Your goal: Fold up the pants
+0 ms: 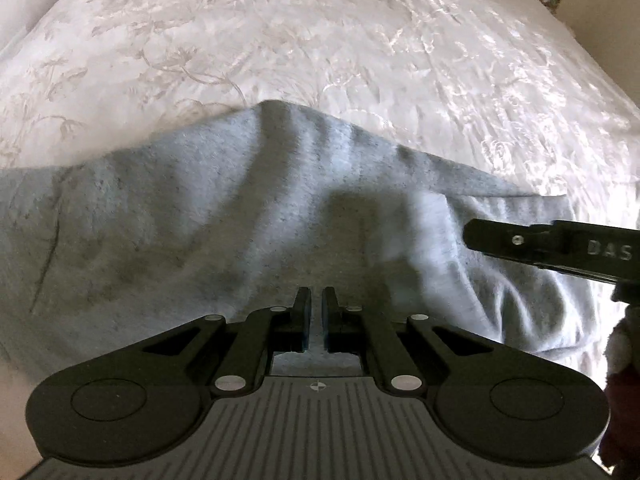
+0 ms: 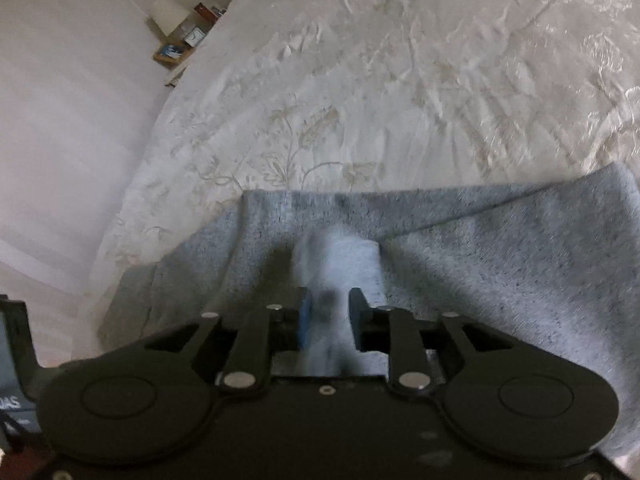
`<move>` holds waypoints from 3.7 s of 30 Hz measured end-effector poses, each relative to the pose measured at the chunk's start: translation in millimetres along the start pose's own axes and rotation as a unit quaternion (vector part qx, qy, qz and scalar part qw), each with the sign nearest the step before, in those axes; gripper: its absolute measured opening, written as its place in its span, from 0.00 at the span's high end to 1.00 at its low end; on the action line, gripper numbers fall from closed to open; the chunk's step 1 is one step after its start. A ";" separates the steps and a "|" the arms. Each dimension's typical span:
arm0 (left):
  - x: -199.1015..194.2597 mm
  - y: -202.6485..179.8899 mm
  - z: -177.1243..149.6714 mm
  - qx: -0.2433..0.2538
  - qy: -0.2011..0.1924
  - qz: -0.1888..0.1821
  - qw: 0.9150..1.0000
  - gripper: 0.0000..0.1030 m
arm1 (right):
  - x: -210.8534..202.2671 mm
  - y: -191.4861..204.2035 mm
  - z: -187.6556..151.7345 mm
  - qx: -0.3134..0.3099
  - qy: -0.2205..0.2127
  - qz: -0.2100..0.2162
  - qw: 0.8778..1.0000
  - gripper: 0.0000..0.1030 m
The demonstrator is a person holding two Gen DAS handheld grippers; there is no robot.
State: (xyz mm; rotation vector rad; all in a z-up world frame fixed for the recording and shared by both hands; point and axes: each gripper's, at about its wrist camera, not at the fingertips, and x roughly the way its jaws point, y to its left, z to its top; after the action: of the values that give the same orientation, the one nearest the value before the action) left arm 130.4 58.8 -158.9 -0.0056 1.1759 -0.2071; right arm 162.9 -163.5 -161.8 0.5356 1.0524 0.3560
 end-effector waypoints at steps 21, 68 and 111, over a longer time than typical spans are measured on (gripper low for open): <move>53.3 -66.9 -20.0 0.057 0.068 -0.030 0.996 0.93 | -56.8 -128.1 2.7 0.067 -0.016 -0.212 0.975 0.94; -22.9 140.2 -16.4 -0.071 0.022 0.064 0.995 0.88 | 29.5 92.9 10.4 -0.092 -0.021 -0.057 0.994 0.84; 18.6 247.4 -18.3 -0.159 0.033 -0.069 0.984 0.01 | 72.0 149.1 -116.1 -0.090 0.102 -0.098 0.986 0.83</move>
State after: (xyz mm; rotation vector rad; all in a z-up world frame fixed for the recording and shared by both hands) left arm 159.7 300.3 -210.8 -0.3643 1.2666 -0.1414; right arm 88.9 24.5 -172.9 0.2348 1.2468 0.3327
